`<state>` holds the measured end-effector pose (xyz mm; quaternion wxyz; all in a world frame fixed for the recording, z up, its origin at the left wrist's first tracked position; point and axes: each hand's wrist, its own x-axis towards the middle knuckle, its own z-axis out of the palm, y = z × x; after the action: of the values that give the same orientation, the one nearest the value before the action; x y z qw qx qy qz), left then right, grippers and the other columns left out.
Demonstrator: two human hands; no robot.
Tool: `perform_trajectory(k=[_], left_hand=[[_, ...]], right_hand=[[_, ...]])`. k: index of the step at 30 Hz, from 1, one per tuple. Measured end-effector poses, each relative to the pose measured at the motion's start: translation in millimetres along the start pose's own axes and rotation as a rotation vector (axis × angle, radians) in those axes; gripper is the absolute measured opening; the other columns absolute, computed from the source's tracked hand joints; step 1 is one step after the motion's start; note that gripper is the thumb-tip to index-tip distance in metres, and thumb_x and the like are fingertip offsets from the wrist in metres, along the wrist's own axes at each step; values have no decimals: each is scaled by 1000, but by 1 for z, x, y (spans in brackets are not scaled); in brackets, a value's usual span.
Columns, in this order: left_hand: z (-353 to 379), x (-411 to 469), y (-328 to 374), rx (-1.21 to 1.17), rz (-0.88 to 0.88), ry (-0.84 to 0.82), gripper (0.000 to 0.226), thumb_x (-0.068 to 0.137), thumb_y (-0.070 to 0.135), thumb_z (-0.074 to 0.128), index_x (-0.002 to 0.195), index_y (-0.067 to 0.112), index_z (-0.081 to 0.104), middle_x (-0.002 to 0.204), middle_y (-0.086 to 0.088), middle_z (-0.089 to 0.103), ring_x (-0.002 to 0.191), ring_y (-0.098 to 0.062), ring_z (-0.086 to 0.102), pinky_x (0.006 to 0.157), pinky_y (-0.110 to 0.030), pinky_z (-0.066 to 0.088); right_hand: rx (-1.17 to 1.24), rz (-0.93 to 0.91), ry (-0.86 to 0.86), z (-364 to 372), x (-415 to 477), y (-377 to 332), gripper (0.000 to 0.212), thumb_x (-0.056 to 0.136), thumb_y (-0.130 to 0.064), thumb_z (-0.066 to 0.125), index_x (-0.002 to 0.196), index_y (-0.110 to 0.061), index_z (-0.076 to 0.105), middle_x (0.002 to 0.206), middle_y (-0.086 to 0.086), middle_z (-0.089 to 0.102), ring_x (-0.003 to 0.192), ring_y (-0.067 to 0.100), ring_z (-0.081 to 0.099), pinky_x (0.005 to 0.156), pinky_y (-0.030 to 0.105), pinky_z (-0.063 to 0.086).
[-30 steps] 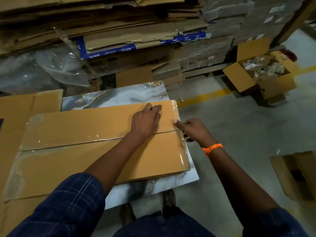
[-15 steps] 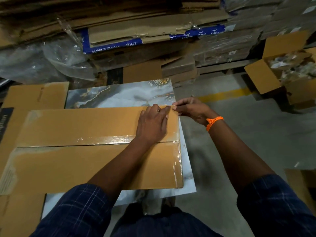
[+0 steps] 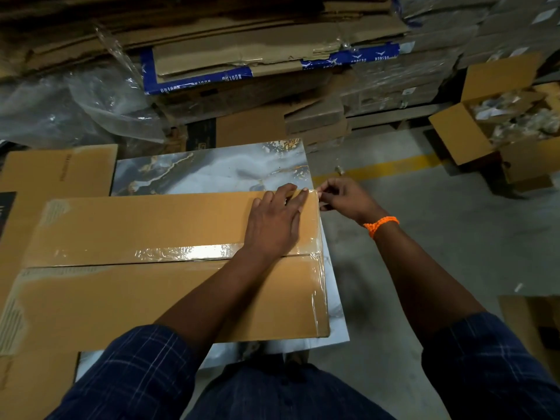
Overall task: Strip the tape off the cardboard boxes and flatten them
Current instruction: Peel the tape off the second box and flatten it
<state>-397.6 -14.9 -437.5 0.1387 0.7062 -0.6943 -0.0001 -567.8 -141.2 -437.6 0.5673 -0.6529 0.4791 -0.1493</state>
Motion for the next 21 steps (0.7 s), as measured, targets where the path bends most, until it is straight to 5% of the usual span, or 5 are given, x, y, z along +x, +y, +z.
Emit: perform_trajectory(k=[5, 11, 14, 17, 21], left_hand=[[1, 0, 1, -12, -6, 1, 48, 95, 29, 53, 143, 30, 54, 145, -1, 51, 107, -27, 55, 83, -42, 43], [2, -3, 3, -9, -8, -12, 46, 98, 33, 52, 143, 31, 54, 145, -3, 51, 109, -28, 55, 85, -42, 44], [1, -3, 5, -10, -18, -7, 45, 98, 34, 50, 143, 31, 54, 144, -4, 52, 110, -27, 55, 86, -42, 44], [0, -2, 6, -17, -40, 0, 44, 101, 36, 44, 143, 28, 53, 141, -2, 54, 110, -26, 55, 87, -41, 44], [0, -2, 10, -18, -50, 3, 44, 101, 36, 43, 144, 28, 53, 140, -2, 55, 112, -26, 56, 87, -42, 46]], right_hand=[[-542, -255, 153, 6, -4, -11, 14, 86, 1, 59, 85, -13, 63, 86, 8, 67, 80, 26, 62, 64, 20, 33], [-562, -280, 282, 15, -14, 0, 9, 87, 2, 56, 86, -2, 64, 87, 21, 68, 78, 34, 61, 64, 24, 28], [-482, -200, 263, 14, -17, 3, 12, 95, -4, 53, 88, -7, 62, 84, 14, 68, 71, 24, 60, 62, 28, 37], [-144, -35, 179, 14, -18, 7, 17, 101, -10, 50, 86, -14, 58, 88, 14, 65, 78, 23, 65, 64, 34, 56], [302, 114, 14, 8, -19, 15, 17, 103, -12, 50, 89, -15, 59, 92, 9, 59, 83, 15, 59, 63, 23, 50]])
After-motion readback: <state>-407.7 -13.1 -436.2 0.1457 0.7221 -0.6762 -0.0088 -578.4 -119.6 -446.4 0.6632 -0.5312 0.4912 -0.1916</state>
